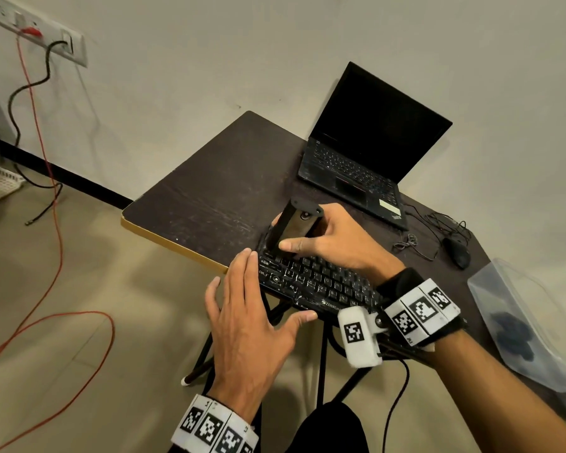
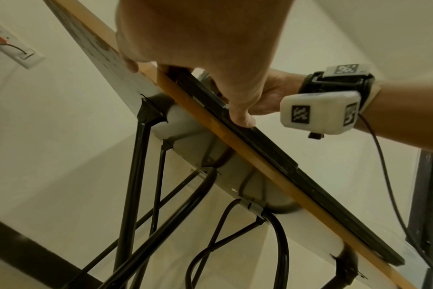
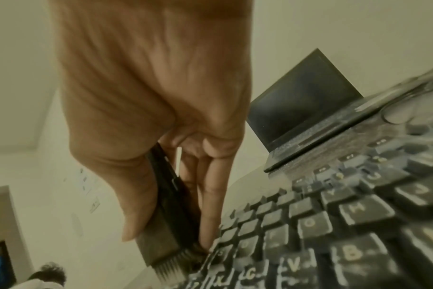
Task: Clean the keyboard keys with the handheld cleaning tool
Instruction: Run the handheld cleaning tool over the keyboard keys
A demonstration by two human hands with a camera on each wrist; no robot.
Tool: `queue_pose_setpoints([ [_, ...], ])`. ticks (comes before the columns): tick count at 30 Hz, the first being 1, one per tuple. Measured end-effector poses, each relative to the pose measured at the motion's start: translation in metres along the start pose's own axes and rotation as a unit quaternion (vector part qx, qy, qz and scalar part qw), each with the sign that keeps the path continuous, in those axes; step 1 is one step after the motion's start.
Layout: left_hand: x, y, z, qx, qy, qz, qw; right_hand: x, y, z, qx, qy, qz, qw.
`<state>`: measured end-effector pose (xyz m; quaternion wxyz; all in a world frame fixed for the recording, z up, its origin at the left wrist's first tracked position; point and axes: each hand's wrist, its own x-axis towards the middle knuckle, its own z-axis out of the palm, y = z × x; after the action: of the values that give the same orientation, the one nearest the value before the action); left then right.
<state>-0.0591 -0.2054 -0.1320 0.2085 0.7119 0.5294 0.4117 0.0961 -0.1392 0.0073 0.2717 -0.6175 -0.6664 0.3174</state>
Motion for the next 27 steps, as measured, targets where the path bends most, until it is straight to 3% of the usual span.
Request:
queue_pose_setpoints([
  [2, 0.0, 0.0, 0.0, 0.002, 0.002, 0.0, 1.0, -0.004, -0.001, -0.003, 0.016, -0.017, 0.009, 1.0],
  [6, 0.0, 0.001, -0.001, -0.001, 0.001, -0.002, 1.0, -0.005, 0.007, -0.01, 0.013, 0.047, 0.026, 0.999],
  [9, 0.0, 0.001, -0.001, -0.003, 0.005, -0.003, 1.0, -0.012, 0.005, -0.012, 0.035, 0.0, 0.037, 0.999],
  [13, 0.0, 0.001, -0.001, -0.001, 0.005, -0.001, 1.0, -0.013, 0.013, -0.014, 0.016, 0.053, 0.034, 0.998],
  [17, 0.0, 0.002, -0.001, 0.002, 0.008, -0.003, 1.0, -0.018, 0.008, -0.013, 0.021, 0.017, 0.04, 0.999],
  [21, 0.0, 0.001, -0.001, 0.004, 0.005, -0.003, 1.0, -0.018, 0.014, -0.016, 0.008, 0.069, 0.039, 0.997],
  [25, 0.0, 0.001, -0.001, 0.002, 0.013, -0.001, 1.0, -0.026, 0.01, -0.014, 0.011, 0.025, 0.036, 0.999],
  [27, 0.0, 0.001, 0.0, 0.003, 0.012, -0.001, 1.0, -0.027, 0.011, -0.013, -0.002, 0.048, 0.03, 0.998],
])
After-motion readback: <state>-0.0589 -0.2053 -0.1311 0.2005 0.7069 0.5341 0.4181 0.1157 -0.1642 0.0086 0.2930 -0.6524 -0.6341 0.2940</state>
